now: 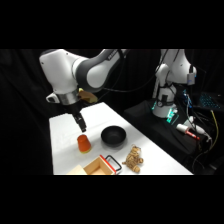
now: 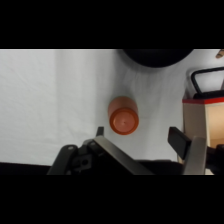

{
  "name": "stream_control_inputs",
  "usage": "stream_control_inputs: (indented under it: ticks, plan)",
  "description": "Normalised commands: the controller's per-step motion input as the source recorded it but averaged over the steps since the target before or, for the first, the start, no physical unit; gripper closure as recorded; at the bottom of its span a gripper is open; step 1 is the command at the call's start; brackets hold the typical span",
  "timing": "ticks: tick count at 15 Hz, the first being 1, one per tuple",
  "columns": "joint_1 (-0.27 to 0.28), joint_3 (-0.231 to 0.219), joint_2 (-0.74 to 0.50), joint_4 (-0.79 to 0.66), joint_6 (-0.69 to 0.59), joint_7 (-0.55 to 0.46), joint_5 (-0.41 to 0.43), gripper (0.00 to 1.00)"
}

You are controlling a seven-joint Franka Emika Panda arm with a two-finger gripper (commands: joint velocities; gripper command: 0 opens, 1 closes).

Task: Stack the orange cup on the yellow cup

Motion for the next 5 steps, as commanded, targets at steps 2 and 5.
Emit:
stream_control_inputs:
  ticks: [2,5]
  plan:
    - [0.059,-0.040,-0.35,-0.05,-0.31,0.15,-0.061,0.00]
    - [0.047,-0.028,-0.28,-0.05,-0.20,0.14,-0.036,0.00]
